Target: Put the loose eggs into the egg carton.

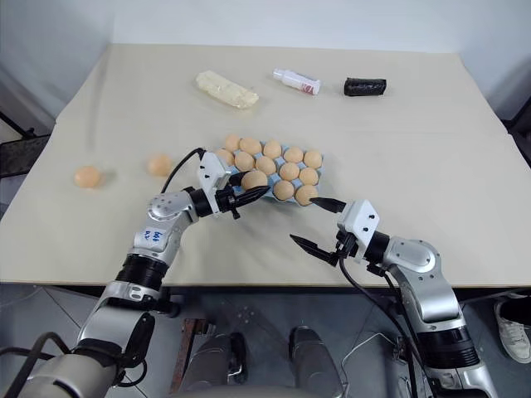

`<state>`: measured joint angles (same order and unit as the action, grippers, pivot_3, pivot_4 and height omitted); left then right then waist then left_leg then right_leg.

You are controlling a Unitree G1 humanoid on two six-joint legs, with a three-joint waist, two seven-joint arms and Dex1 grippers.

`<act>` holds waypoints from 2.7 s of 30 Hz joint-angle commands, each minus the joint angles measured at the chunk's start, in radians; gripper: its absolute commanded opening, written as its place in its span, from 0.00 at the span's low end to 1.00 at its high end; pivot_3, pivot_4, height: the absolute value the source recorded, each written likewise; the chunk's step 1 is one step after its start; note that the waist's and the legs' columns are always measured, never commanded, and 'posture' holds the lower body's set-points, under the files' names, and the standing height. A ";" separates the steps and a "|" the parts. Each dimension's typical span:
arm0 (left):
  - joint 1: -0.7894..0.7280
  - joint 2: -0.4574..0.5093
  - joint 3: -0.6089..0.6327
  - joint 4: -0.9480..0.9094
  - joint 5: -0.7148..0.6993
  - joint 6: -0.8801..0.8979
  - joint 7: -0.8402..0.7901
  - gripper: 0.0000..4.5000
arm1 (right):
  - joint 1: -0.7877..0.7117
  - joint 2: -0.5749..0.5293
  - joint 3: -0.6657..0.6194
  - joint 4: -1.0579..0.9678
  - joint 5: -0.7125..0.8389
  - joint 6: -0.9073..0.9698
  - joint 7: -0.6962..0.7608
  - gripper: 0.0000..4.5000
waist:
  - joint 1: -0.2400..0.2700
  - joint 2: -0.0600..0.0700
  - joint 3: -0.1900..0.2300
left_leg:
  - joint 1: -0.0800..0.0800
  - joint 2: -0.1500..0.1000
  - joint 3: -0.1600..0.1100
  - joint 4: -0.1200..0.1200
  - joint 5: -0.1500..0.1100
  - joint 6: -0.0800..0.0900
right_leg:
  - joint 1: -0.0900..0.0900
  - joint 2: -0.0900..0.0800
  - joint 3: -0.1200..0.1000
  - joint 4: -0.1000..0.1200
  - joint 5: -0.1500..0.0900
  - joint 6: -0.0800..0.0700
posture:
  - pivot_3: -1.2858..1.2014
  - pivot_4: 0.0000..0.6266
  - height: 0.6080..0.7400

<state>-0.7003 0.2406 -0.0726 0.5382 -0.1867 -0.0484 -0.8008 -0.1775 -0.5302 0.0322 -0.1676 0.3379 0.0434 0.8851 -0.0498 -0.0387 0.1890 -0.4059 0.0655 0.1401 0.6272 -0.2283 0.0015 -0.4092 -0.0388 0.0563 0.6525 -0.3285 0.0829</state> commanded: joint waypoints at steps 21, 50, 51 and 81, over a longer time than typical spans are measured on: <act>0.127 0.123 0.156 -0.165 -0.085 -0.077 -0.023 0.92 | 0.003 0.022 0.006 -0.074 0.017 0.020 -0.018 1.00 | -0.008 0.000 0.000 | 0.000 0.002 0.004 0.001 -0.003 0.001 | 0.000 0.001 0.002 0.000 0.001 0.001 | 0.52 0.24 1.00; 0.223 0.224 0.349 -0.251 -0.023 0.213 0.475 1.00 | -0.053 0.069 0.004 0.025 0.016 -0.053 0.011 1.00 | 0.001 -0.001 0.000 | 0.000 0.000 0.005 -0.006 -0.005 -0.002 | 0.001 -0.004 -0.002 -0.008 0.001 0.001 | 0.52 0.24 1.00; 0.180 0.225 0.335 -0.206 -0.006 0.210 0.485 1.00 | -0.051 0.069 0.004 0.022 0.015 -0.053 0.009 1.00 | 0.001 -0.001 0.000 | 0.000 0.000 0.006 -0.006 -0.005 0.000 | 0.001 -0.004 -0.002 -0.008 0.001 0.001 | 0.52 0.24 1.00; -0.121 0.132 0.139 0.060 -0.025 -0.039 0.002 0.40 | -0.033 0.069 -0.002 0.000 0.002 -0.054 -0.059 1.00 | 0.015 -0.001 0.000 | -0.001 0.001 0.011 0.000 -0.003 -0.006 | 0.000 0.000 -0.001 -0.006 0.001 0.001 | 0.52 0.24 1.00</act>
<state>-0.8318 0.3881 0.1069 0.6445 -0.1997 -0.0720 -0.7279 -0.2018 -0.4573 0.0525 -0.1427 0.3379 0.0005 0.8320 -0.0344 -0.0400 0.1890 -0.4069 0.0663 0.1510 0.6280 -0.2313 -0.0037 -0.4095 -0.0378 0.0564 0.6463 -0.3273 0.0844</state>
